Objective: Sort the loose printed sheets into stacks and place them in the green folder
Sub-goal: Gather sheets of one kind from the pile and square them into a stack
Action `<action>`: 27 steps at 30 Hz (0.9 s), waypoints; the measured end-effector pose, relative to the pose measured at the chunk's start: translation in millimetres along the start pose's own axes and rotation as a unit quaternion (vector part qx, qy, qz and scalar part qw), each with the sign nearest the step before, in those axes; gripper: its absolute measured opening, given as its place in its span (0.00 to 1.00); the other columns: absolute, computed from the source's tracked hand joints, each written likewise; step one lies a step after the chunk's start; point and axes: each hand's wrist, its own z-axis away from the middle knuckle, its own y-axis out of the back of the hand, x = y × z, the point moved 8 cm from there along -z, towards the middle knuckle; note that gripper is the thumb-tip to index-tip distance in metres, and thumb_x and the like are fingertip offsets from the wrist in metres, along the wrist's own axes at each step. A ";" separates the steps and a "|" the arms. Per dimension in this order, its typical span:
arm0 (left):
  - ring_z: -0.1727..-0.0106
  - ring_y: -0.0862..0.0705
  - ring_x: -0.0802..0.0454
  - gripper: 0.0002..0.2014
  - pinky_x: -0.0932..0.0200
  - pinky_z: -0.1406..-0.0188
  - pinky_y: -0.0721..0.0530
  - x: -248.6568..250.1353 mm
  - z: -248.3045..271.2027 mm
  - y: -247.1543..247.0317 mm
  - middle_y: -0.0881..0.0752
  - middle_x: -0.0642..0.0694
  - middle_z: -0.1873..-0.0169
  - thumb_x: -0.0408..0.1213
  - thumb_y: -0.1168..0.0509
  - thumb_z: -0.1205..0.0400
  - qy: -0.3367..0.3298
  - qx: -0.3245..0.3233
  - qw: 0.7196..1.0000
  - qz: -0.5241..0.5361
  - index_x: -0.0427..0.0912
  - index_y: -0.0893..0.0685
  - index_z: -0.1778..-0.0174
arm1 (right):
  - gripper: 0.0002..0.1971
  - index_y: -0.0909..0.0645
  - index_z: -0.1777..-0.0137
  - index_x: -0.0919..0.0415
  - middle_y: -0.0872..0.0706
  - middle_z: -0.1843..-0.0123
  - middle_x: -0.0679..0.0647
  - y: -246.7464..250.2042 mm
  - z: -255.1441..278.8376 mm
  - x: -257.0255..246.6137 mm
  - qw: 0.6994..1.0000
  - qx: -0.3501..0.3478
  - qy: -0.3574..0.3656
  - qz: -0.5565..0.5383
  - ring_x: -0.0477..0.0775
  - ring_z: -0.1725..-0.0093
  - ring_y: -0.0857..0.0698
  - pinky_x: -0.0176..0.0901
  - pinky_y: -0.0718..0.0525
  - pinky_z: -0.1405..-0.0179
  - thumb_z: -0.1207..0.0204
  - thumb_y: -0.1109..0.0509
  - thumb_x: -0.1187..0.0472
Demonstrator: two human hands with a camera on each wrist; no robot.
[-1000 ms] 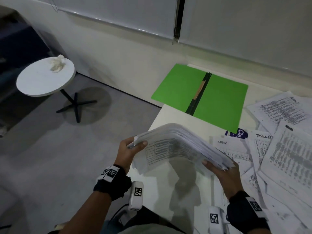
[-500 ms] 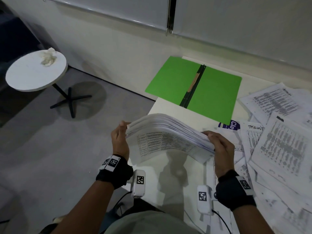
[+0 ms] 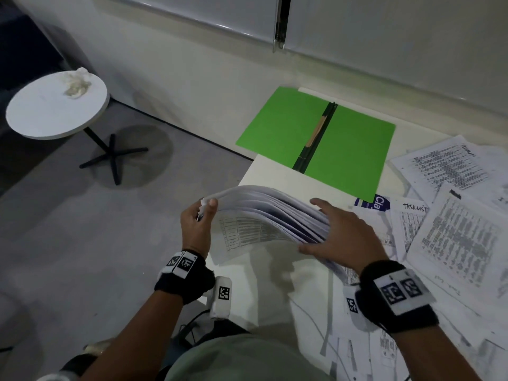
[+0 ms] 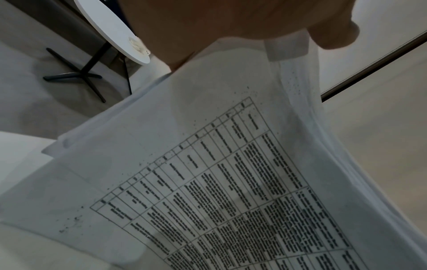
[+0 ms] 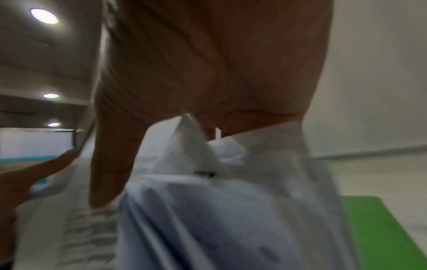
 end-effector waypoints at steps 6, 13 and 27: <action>0.68 0.21 0.46 0.25 0.50 0.66 0.22 -1.4 -1.7 -2.0 0.20 0.40 0.72 0.62 0.34 0.26 0.003 0.019 1.000 -0.010 0.39 0.16 0.67 | 0.27 0.34 0.26 0.51 0.12 0.45 0.55 -23.9 -17.9 -23.5 0.989 0.079 0.001 0.128 0.62 0.52 0.12 0.46 0.22 0.62 0.26 0.32 0.59; 0.66 0.14 0.50 0.14 0.55 0.65 0.16 -3.0 -2.3 -5.1 0.13 0.47 0.70 0.51 0.28 0.26 0.001 0.003 1.000 -0.007 0.42 0.13 0.65 | 0.41 0.43 0.21 0.52 0.15 0.46 0.55 -4.2 -58.6 -73.6 0.978 0.094 0.110 0.150 0.59 0.57 0.15 0.49 0.19 0.53 0.31 0.26 0.50; 0.25 0.31 0.53 0.54 0.55 0.29 0.32 -81.3 6.9 38.2 0.30 0.51 0.26 0.33 0.17 0.42 0.207 -0.034 0.974 -0.080 0.55 0.38 0.22 | 0.12 0.13 0.48 0.60 0.18 0.66 0.51 38.6 -55.6 -84.4 0.984 0.092 0.115 0.103 0.53 0.68 0.18 0.40 0.18 0.62 0.22 0.28 0.52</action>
